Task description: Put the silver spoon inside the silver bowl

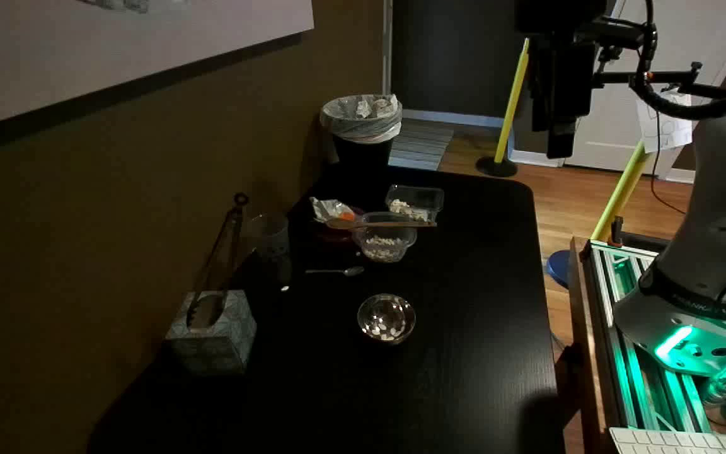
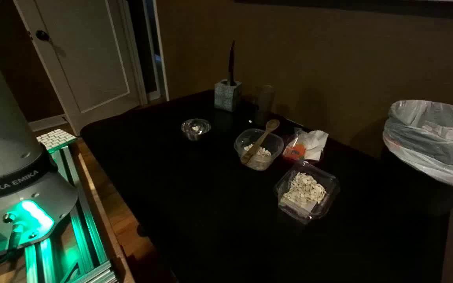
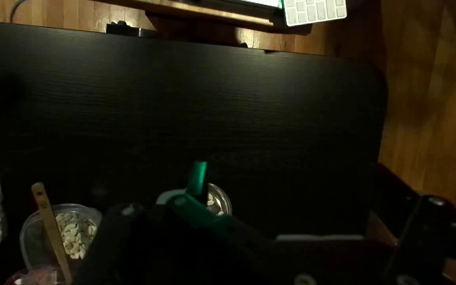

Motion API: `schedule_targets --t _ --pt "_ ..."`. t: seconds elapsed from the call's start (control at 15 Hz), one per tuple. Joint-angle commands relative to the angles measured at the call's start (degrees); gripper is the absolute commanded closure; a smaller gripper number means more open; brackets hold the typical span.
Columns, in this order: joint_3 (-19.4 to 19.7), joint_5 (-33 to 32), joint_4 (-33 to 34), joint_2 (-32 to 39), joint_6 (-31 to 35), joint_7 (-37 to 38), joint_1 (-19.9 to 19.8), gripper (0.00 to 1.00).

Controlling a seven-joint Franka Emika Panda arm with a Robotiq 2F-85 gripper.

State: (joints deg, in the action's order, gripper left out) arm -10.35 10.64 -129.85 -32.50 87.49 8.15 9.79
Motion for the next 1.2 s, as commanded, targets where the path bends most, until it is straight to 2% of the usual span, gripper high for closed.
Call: schedule_targets --t 0.0,0.07,0.27,0.67,0.8,0.87,1.0,1.13 --pt "-0.34 0.14 0.15 0.02 -0.17 -0.15 -0.44 0.0" --pt "-0.34 0.14 0.15 0.02 -0.17 -0.15 -0.44 0.0" --pt "0.71 -2.55 1.92 6.33 3.45 0.18 -3.3 0.0" --pt "3.75 -6.76 7.17 25.34 17.53 -0.24 -7.4 0.0" --pt "5.77 -3.97 11.27 32.93 14.4 -3.22 -7.62 0.0" --pt "5.0 -5.61 5.71 25.33 17.0 -1.16 -6.95 0.0" --pt "6.06 -5.07 8.63 31.19 16.9 -2.51 -7.3 0.0" --pt "6.23 -4.9 10.27 33.51 16.63 -2.69 -7.29 0.0"
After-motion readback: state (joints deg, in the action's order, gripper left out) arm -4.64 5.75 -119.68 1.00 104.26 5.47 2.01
